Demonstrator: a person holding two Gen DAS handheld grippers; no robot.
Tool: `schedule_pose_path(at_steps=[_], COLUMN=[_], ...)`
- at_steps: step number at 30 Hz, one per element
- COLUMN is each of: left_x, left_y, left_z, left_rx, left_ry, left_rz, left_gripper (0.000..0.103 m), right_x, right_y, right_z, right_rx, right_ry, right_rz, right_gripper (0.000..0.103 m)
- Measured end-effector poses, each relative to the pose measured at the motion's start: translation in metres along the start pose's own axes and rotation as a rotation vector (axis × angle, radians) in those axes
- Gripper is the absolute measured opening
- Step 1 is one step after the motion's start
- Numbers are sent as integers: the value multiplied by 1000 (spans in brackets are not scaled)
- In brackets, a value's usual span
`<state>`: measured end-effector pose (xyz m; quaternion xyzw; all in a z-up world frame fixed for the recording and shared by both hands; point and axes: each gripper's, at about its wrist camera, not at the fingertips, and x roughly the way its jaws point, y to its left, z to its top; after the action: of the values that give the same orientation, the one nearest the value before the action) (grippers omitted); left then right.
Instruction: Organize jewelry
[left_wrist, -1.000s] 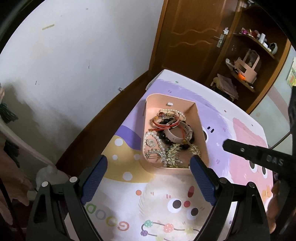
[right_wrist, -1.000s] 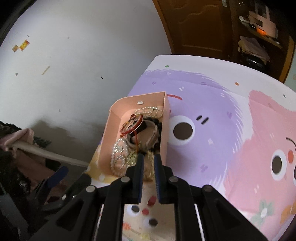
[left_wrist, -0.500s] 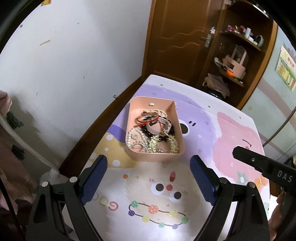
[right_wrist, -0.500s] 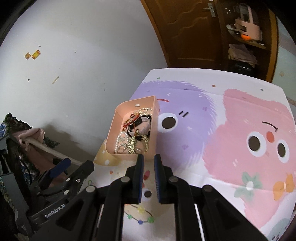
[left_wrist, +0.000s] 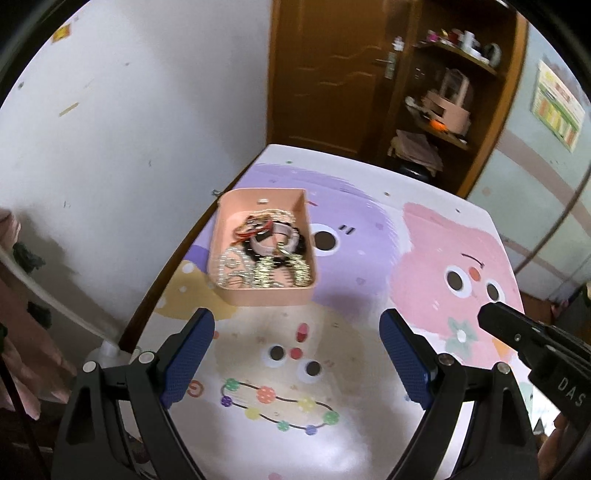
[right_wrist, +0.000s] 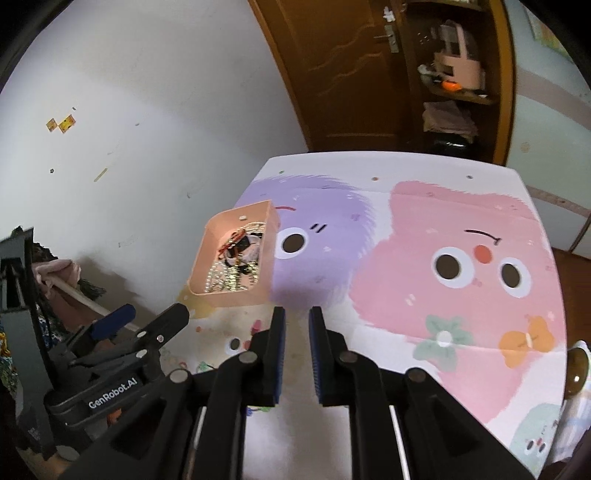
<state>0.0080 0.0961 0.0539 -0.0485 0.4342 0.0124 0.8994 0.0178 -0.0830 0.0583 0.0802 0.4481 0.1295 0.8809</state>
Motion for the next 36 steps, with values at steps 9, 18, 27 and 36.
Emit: schedule_pose_path(at_steps=[9,18,27,36], left_x=[-11,-9,-9,-13], left_y=[-43,-73,-82,-85], left_z=[-5,-16,-19,-18], left_rx=[98,167,181,180], left_ry=[7,35,41,35], left_rz=[-12,-30,-43,-50], left_gripper=[91,93,93,93], right_x=[-22,-32,-34,-37], right_y=[-26,-45,-48,-45], right_z=[-18,-33,-38,-41], right_rx=[46,85,81,70], right_ry=[-30,-42,-55,-74], right_rz=[-63,-117,-158,-174], right_gripper=[17,17,17,17])
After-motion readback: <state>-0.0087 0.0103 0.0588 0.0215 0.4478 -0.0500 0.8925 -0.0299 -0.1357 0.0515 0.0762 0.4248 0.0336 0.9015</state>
